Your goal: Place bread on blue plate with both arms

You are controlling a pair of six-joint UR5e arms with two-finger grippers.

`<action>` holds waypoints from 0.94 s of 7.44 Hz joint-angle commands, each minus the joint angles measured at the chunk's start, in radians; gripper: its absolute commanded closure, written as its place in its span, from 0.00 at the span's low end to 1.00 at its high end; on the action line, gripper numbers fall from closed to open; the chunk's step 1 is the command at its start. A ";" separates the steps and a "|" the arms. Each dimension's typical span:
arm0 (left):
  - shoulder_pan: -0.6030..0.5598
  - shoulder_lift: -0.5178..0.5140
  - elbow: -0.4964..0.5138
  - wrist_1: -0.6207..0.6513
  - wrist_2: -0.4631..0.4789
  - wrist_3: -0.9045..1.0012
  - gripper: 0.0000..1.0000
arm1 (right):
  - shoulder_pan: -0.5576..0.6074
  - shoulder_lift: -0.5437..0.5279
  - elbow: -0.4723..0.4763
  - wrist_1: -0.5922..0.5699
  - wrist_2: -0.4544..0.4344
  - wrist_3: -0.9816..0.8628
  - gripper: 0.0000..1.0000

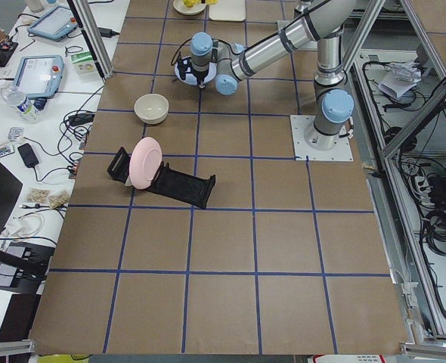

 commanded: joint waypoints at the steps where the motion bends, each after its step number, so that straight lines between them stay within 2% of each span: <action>1: -0.031 -0.038 0.004 0.016 0.017 -0.022 0.55 | 0.105 0.041 0.001 -0.007 0.033 0.101 1.00; 2: -0.032 -0.037 0.014 -0.001 0.087 -0.019 0.01 | 0.153 0.046 0.005 -0.010 0.031 0.157 1.00; 3: -0.034 -0.005 0.042 -0.076 0.109 -0.007 0.00 | 0.200 0.070 0.010 -0.018 0.031 0.184 1.00; 4: -0.046 0.024 0.118 -0.251 0.170 0.033 0.00 | 0.234 0.103 0.010 -0.073 0.042 0.207 1.00; 5: -0.049 0.067 0.210 -0.447 0.216 0.084 0.00 | 0.268 0.135 -0.002 -0.129 0.091 0.329 1.00; 7: -0.045 0.158 0.327 -0.699 0.221 0.156 0.00 | 0.362 0.195 -0.012 -0.214 0.096 0.437 1.00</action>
